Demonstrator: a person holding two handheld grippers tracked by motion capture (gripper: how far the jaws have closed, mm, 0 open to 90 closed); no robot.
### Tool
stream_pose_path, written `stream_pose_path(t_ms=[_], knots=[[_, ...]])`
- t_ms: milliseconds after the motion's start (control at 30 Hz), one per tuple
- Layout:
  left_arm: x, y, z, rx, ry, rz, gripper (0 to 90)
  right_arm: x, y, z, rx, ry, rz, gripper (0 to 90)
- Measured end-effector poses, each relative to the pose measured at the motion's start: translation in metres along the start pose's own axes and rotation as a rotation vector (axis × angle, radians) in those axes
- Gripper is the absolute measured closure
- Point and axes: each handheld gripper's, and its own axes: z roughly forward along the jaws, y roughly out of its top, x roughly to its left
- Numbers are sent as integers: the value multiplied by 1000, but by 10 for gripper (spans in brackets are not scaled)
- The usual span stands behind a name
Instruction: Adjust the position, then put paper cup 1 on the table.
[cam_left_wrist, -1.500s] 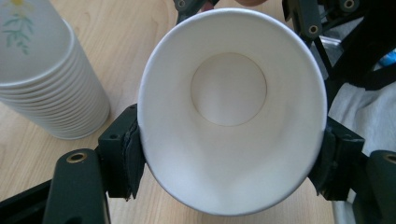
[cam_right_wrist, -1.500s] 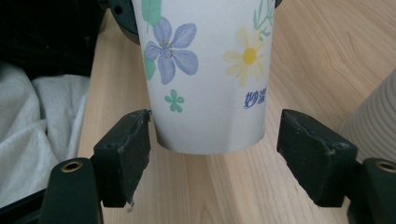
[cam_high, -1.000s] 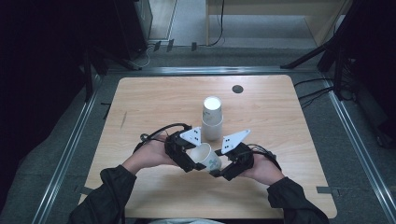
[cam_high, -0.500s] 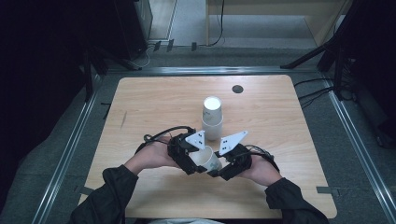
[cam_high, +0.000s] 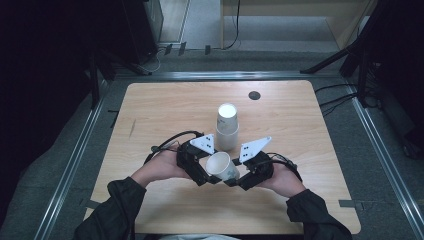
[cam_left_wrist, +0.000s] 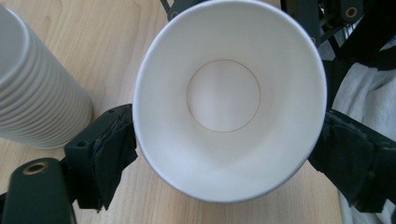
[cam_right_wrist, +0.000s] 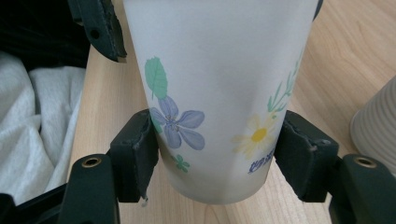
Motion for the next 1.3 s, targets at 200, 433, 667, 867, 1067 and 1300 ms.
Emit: stream_pose_path(t_ms=[200, 433, 667, 867, 1067, 1300], knots=[[3, -4, -9, -73, -3, -33, 108, -1, 2, -6, -30, -2, 1, 344], [2, -9, -14, -145, 4, -59, 108, -3, 4, -10, -61, 21, 15, 343], [0, -10, -14, -214, -3, -97, 108, -3, 7, -12, -90, 32, 14, 344], [-2, -11, -14, -259, 6, -108, 123, -4, 11, -9, -105, 56, 2, 343], [-5, -13, -14, -307, 12, -121, 129, -4, 14, -5, -112, 80, 3, 344], [-5, -18, -15, -323, 6, -132, 158, -4, 18, -1, -118, 112, 8, 343]])
